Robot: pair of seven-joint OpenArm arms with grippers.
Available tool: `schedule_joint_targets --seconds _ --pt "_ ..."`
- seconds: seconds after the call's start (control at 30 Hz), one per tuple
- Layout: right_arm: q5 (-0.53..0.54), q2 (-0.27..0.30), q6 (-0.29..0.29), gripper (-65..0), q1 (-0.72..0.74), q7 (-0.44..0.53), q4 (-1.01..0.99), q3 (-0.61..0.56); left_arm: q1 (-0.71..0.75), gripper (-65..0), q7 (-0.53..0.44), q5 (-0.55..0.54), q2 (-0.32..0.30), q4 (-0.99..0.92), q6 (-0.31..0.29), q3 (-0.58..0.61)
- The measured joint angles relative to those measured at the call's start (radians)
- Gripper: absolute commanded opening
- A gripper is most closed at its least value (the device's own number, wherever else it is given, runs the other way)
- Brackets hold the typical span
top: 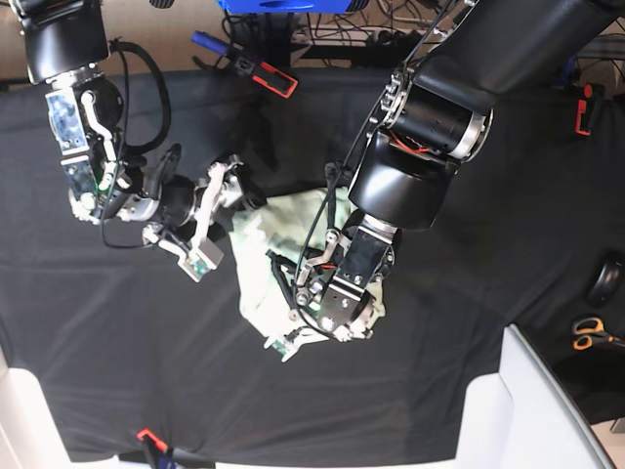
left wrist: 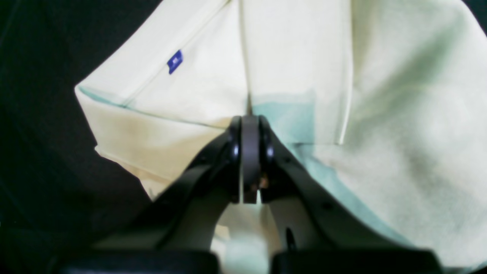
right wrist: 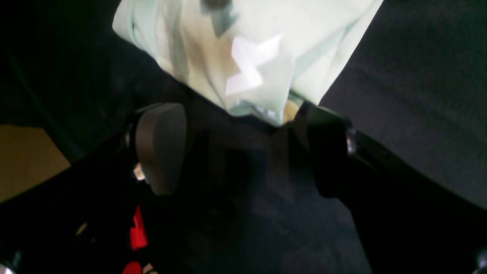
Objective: Fold the T-shirt properly
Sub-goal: 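Grasp the shirt's sides with both grippers and press them inward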
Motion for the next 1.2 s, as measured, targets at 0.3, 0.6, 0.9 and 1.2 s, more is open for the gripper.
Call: schedule_joint_targets --seconds 0.3,0.6,0.9,1.2 --pt "0.0 -0.013 0.0 -18.1 0.022 0.009 -0.043 0.0 0.003 -65.0 0.0 0.0 0.0 -0.001 0.0 0.0" --pt "0.0 -0.03 0.119 -27.9 0.019 0.005 -0.042 -0.006 0.003 -65.0 0.0 0.001 0.0 -0.002 0.0 0.0" --pt "0.0 -0.032 0.12 -53.0 0.016 -0.03 -0.043 -0.006 0.003 -65.0 0.0 0.001 0.0 -0.002 0.0 0.0" --pt "0.0 -0.03 0.12 -64.1 0.019 -0.033 -0.057 -0.004 0.003 -65.0 0.0 0.001 0.0 -0.002 0.0 0.0"
